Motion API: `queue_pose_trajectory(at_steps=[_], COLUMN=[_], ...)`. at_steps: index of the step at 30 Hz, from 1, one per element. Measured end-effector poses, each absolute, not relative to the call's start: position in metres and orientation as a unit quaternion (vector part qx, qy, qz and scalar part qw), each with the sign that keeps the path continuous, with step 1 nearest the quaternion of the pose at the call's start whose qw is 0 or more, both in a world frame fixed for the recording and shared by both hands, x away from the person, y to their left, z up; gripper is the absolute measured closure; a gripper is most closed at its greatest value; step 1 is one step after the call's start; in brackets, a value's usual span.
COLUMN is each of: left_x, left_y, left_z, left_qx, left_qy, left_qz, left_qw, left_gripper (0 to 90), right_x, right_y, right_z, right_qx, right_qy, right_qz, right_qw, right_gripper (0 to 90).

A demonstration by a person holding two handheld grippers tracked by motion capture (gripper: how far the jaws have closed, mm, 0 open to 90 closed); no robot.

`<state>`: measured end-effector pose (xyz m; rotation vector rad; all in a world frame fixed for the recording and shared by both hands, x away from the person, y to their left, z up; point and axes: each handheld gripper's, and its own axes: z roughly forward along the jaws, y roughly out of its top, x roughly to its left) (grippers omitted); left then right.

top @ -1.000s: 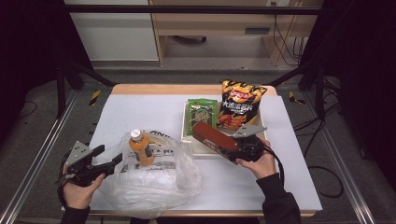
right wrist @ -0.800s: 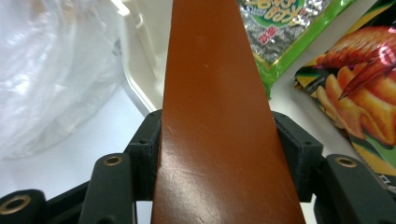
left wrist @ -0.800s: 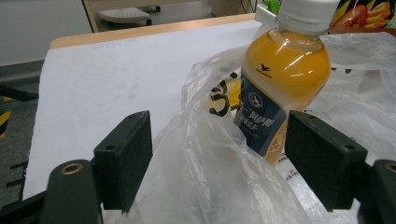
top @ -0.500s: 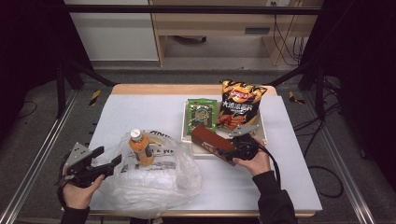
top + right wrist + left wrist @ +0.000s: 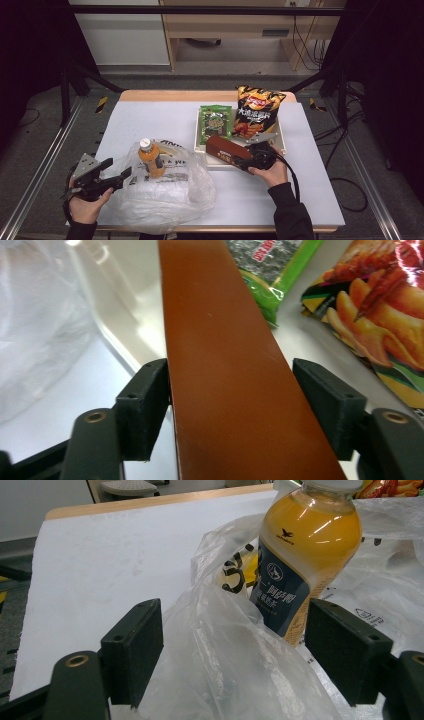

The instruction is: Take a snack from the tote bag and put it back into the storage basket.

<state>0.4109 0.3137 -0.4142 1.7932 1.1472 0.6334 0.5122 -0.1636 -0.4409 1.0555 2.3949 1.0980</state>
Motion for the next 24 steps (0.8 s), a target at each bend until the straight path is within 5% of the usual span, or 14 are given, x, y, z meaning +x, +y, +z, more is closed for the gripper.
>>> queue_pose_trajectory(at_steps=[24], left_x=[0.412], left_y=[0.311], left_z=[-0.417], left_qx=[0.728], left_qy=[0.461], left_qz=[0.253], left_qw=[0.44], left_gripper=[23.0], right_x=[0.495], right_y=[-0.18], right_z=[-0.424], right_qx=[0.388], right_qy=[0.811], right_qz=[0.393], right_qw=[0.192], right_gripper=[36.3])
